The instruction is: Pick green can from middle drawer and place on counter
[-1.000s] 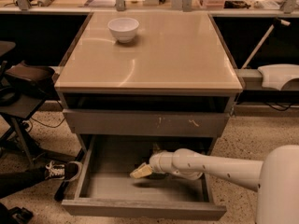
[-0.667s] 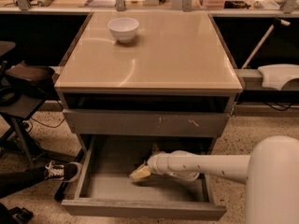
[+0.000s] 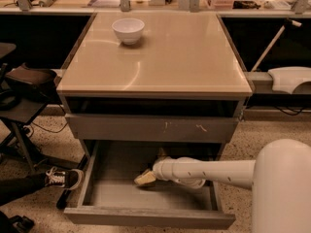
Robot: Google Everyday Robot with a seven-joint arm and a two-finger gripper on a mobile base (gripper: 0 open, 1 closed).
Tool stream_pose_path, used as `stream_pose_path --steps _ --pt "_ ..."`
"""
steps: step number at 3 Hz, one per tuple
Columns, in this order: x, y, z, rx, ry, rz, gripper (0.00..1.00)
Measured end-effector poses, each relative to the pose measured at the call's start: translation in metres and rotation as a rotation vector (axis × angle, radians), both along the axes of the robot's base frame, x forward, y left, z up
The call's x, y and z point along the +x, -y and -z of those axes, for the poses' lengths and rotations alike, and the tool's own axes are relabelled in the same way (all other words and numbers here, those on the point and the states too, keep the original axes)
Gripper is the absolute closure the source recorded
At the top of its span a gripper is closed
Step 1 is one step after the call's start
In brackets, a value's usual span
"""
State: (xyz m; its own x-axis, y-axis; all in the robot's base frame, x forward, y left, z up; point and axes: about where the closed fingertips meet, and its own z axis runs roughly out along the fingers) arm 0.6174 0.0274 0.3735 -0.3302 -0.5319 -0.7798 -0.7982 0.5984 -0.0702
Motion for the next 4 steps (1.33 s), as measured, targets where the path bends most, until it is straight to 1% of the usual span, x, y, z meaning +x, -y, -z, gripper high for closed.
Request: stream_pose_path --steps 1,2,3,4 --pt "0.003 0.008 -0.014 -0.046 0.019 0.046 0.0" --pt "-0.001 -0.014 -0.059 -0.12 0.07 0.084 0.0" --pt "-0.008 -0.018 -0.085 -0.144 0.096 0.121 0.0" --pt "0.006 0.018 -0.044 -0.137 0.028 0.202 0.0"
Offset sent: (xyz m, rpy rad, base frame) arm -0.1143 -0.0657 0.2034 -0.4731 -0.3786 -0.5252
